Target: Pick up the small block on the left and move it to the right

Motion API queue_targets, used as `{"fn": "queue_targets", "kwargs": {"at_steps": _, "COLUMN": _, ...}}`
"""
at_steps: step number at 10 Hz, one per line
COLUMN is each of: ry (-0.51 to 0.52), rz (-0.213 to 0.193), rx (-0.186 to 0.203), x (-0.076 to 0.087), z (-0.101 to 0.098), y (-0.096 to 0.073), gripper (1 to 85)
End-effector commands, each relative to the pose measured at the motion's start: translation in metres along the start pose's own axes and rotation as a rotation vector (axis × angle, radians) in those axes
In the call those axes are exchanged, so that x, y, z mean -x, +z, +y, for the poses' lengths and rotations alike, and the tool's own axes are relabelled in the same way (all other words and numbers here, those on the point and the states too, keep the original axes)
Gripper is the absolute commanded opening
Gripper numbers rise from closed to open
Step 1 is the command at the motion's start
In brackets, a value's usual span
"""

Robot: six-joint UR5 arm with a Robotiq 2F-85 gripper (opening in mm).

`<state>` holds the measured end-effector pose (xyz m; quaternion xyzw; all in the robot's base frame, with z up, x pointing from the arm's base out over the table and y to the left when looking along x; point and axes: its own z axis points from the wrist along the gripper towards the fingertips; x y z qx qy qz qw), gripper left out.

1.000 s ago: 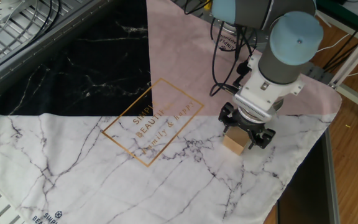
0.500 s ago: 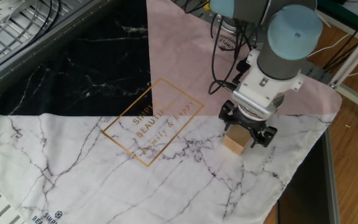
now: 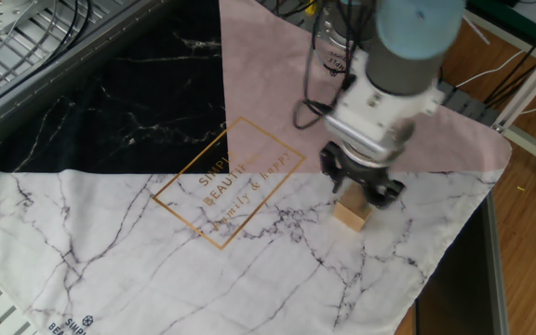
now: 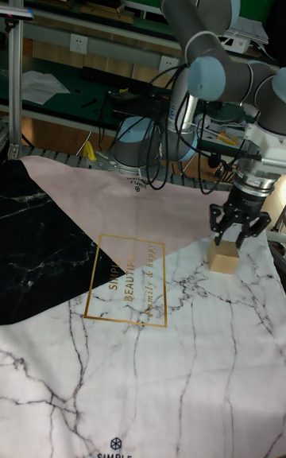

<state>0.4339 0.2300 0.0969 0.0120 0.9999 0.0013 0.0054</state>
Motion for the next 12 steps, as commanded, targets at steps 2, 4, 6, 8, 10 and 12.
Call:
{"fn": "queue_targets", "kwargs": {"at_steps": 2, "ry": -0.014, "rz": -0.070, "rx": -0.094, "x": 0.039, "z": -0.079, "y": -0.027, "gripper": 1.0}}
{"fn": "queue_targets", "kwargs": {"at_steps": 4, "ry": -0.070, "rz": -0.206, "rx": -0.074, "x": 0.072, "z": -0.124, "y": -0.025, "gripper": 1.0}}
{"fn": "queue_targets", "kwargs": {"at_steps": 6, "ry": -0.107, "rz": -0.207, "rx": -0.096, "x": 0.072, "z": -0.164, "y": -0.038, "gripper": 1.0}}
{"fn": "queue_targets", "kwargs": {"at_steps": 8, "ry": -0.106, "rz": -0.242, "rx": -0.107, "x": 0.085, "z": -0.171, "y": -0.040, "gripper": 1.0}}
{"fn": "queue_targets", "kwargs": {"at_steps": 10, "ry": -0.074, "rz": -0.241, "rx": -0.073, "x": 0.091, "z": -0.159, "y": -0.035, "gripper": 1.0}}
{"fn": "queue_targets", "kwargs": {"at_steps": 12, "ry": -0.049, "rz": -0.257, "rx": -0.027, "x": 0.096, "z": -0.144, "y": -0.039, "gripper": 1.0}}
